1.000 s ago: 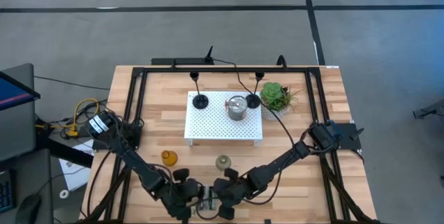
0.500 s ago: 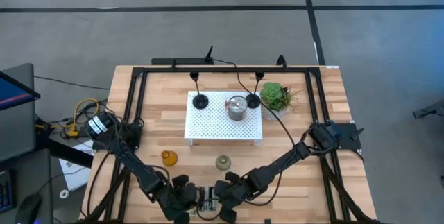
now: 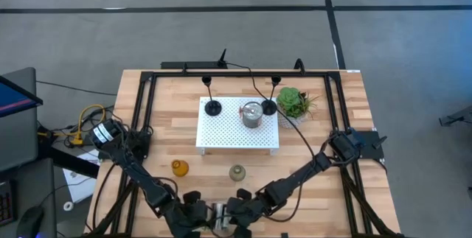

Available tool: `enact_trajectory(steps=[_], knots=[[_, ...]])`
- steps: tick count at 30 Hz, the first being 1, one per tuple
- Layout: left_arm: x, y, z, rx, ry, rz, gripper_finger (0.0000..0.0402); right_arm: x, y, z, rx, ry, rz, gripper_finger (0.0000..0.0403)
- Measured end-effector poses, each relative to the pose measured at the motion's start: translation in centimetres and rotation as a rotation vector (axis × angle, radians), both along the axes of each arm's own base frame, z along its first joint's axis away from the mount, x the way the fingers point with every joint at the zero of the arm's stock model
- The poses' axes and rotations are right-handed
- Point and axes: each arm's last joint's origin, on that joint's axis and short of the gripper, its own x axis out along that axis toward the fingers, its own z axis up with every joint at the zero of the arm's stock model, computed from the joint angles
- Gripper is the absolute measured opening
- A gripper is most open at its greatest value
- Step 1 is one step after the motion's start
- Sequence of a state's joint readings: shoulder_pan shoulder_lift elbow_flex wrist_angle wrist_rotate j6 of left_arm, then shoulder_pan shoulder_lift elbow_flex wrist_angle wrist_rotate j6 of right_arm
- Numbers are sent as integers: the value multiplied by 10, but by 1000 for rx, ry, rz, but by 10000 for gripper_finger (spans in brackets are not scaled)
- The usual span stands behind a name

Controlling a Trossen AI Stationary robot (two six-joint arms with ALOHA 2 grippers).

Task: Pick & Place candle stick holders
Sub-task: Put the green scented candle on the shelf

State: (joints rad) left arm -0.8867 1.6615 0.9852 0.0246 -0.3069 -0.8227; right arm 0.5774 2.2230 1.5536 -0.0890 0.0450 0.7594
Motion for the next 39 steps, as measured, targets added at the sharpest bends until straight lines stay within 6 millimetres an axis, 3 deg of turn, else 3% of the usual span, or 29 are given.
enact_trajectory(steps=[16,25,34,39], knots=[[3,-3,7,-5,-93,-44,3,0,3,1,0,-16,9,0],[2,-3,11,23,-122,-79,3,5,6,14,-10,-65,41,0],[-2,7,44,45,-274,-53,3,9,-3,10,-77,-67,-27,0],[-2,15,51,105,-308,-13,3,15,-7,17,-69,-107,-59,0]])
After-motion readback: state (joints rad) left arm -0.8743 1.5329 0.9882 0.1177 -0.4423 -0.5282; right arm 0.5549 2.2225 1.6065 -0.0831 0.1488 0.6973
